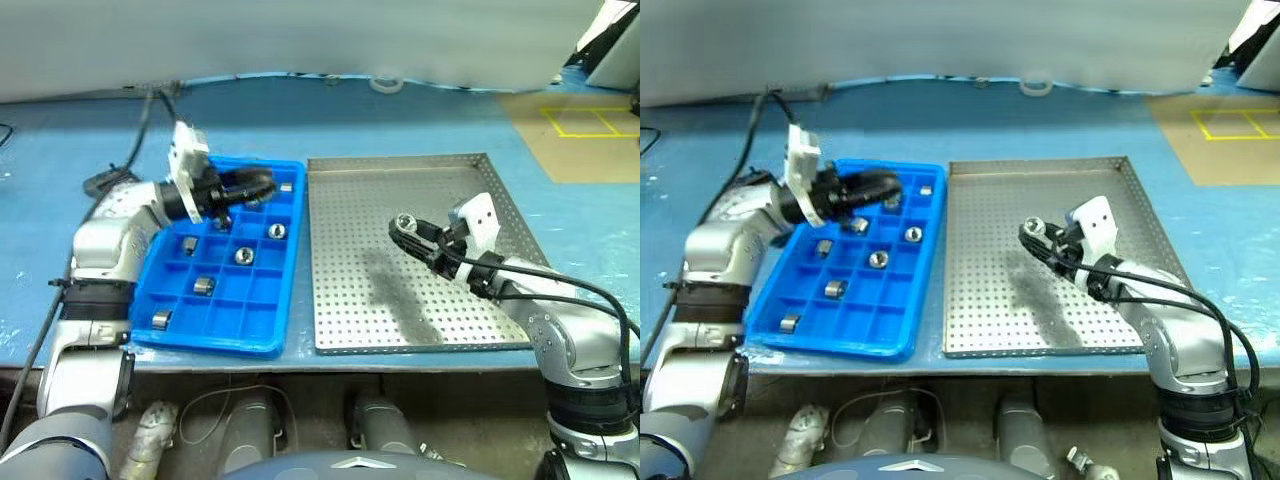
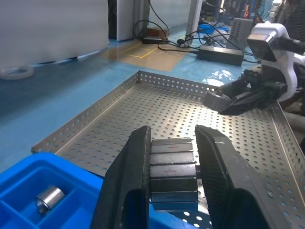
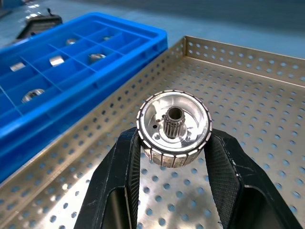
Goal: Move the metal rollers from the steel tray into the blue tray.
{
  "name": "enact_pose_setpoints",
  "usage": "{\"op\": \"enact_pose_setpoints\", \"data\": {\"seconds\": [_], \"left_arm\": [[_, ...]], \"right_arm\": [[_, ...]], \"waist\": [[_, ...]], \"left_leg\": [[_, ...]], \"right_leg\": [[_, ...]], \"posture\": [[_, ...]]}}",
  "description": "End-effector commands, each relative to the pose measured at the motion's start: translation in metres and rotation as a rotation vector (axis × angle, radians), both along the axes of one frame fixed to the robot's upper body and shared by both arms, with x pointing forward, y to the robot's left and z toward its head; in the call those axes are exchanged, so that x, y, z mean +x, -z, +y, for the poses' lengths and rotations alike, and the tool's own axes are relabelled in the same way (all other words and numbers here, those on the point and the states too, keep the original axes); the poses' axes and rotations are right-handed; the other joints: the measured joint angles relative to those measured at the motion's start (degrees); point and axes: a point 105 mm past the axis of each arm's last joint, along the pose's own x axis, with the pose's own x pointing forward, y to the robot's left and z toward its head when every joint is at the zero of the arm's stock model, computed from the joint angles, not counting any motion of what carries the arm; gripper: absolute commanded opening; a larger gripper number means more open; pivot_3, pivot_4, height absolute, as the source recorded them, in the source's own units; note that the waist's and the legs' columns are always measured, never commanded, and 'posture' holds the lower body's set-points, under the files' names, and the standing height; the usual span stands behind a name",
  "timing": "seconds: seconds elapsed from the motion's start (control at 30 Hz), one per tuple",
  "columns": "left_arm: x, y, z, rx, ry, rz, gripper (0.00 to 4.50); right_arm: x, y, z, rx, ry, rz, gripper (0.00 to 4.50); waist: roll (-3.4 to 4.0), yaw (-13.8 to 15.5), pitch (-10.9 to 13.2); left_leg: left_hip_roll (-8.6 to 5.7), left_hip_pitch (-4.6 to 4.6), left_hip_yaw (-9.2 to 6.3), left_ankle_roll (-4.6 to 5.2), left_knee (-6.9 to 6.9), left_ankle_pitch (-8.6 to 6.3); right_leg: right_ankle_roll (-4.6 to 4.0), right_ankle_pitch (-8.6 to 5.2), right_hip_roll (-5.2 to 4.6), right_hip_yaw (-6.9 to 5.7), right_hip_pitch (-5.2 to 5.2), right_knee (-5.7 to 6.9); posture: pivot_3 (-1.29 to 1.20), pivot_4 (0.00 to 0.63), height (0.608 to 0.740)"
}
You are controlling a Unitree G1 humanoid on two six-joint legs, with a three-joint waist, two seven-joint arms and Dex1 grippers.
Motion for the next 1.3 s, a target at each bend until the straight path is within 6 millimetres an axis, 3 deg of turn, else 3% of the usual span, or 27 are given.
{"op": "enact_pose_setpoints", "data": {"seconds": [0.03, 0.17, 0.23, 0.33, 0.53, 0.93, 1.03, 1.3], "left_arm": [[-0.004, -0.026, 0.017, -0.044, -0.053, -0.073, 1.08], [-0.017, -0.012, 0.013, -0.081, -0.028, 0.031, 1.08], [-0.029, -0.003, 0.012, -0.161, -0.001, 0.178, 1.08], [-0.048, 0.045, 0.023, -0.168, -0.032, 0.451, 1.08], [-0.054, 0.084, 0.053, -0.145, -0.198, 0.597, 1.08], [-0.074, 0.106, 0.07, -0.074, -0.218, 0.646, 1.08], [-0.076, 0.105, 0.07, -0.069, -0.196, 0.644, 1.08], [-0.089, 0.127, 0.068, 0.022, -0.167, 0.7, 1.08]], "right_arm": [[-0.005, -0.005, -0.005, -0.05, -0.002, -0.032, 1.62], [-0.006, 0.003, 0.001, -0.124, -0.028, -0.048, 1.62], [-0.006, 0.005, 0.004, -0.141, -0.041, -0.054, 1.62], [-0.003, 0.011, 0.006, -0.157, -0.041, -0.052, 1.62], [-0.002, 0.017, 0.012, -0.169, -0.065, -0.053, 1.62], [0.0, 0.026, 0.016, -0.188, -0.083, -0.054, 1.62], [0.001, 0.026, 0.015, -0.192, -0.078, -0.056, 1.62], [0.002, 0.029, 0.013, -0.201, -0.072, -0.052, 1.62]], "waist": [[-0.01, 0.08, 0.01], [0.0, -0.02, 0.0], [0.0, -0.15, 0.0], [0.01, -0.41, 0.0], [-0.05, 0.45, 0.03], [-0.06, 0.5, 0.02], [-0.06, 0.58, 0.02], [-0.08, 0.33, 0.01]], "left_leg": [[0.0, 0.02, 0.01, -0.04, 0.0, 0.03], [0.01, 0.19, 0.02, -0.27, -0.11, 0.15], [0.03, 0.21, 0.02, -0.35, -0.16, 0.19], [0.08, 0.25, 0.04, -0.42, -0.23, 0.24], [0.31, 0.25, 0.11, -0.66, -0.31, 0.34], [0.32, 0.33, 0.16, -0.75, -0.42, 0.4], [0.31, 0.36, 0.16, -0.76, -0.42, 0.4], [0.32, 0.42, 0.17, -0.77, -0.44, 0.4]], "right_leg": [[0.0, 0.0, 0.0, 0.01, -0.04, 0.09], [0.0, -0.01, 0.0, 0.05, -0.04, 0.25], [0.0, -0.01, 0.01, 0.05, -0.08, 0.29], [0.0, -0.01, 0.06, 0.08, -0.13, 0.33], [0.0, -0.01, 0.17, -0.08, -0.09, 0.31], [0.0, -0.01, 0.17, -0.05, -0.05, 0.28], [0.0, -0.01, 0.17, -0.05, -0.02, 0.28], [0.0, -0.01, 0.17, -0.04, 0.0, 0.28]], "posture": [[-0.24, 0.15, 0.74], [-0.24, 0.15, 0.74], [-0.22, 0.15, 0.74], [-0.2, 0.15, 0.74], [-0.18, 0.15, 0.74], [-0.17, 0.15, 0.74], [-0.17, 0.15, 0.74], [-0.17, 0.15, 0.74]]}}
